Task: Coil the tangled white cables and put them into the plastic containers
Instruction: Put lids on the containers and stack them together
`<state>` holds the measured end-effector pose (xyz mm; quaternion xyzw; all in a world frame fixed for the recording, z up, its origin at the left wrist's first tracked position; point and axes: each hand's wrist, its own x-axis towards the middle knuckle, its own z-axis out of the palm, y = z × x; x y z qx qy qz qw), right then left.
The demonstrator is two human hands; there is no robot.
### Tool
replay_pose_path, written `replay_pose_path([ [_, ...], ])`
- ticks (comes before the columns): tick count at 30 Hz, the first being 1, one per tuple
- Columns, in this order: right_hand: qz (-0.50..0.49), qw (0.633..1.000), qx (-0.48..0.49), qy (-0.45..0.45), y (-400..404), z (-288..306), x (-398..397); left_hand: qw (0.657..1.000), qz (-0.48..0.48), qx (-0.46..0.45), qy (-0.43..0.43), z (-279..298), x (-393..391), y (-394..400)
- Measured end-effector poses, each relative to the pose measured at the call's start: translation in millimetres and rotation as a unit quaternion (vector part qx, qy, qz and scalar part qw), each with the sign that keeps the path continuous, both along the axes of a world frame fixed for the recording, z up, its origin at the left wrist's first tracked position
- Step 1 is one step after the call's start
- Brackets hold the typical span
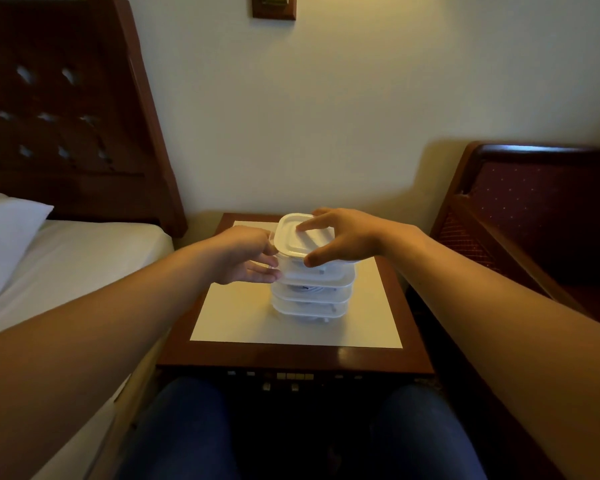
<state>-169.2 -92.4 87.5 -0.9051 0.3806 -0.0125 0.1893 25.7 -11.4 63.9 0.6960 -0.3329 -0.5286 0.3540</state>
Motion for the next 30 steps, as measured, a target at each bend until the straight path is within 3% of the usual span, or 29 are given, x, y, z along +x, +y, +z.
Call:
replay_pose_path([
  [3,0.004,1.0,0.022,0.015,-1,1,2,1.0,-0.003,0.004,0.019,3,2,4],
  [9,0.012,0.998,0.046,0.039,-8,-6,6,0.997,0.054,-0.041,-0.041,-4,-7,1],
  [14,0.027,0.997,0.016,0.069,-14,-15,5,0.969,0.066,-0.141,-0.19,-26,-10,-11],
  [19,0.022,0.998,-0.021,0.053,-11,-35,1,0.9,0.059,-0.179,-0.394,-38,-21,-16],
  [25,0.015,0.987,-0.146,0.066,-3,-57,2,0.891,0.06,-0.162,-0.42,-37,-28,-19],
  [30,0.02,0.989,-0.126,0.071,-4,-52,1,0.906,0.026,-0.158,-0.391,-28,-29,-17],
])
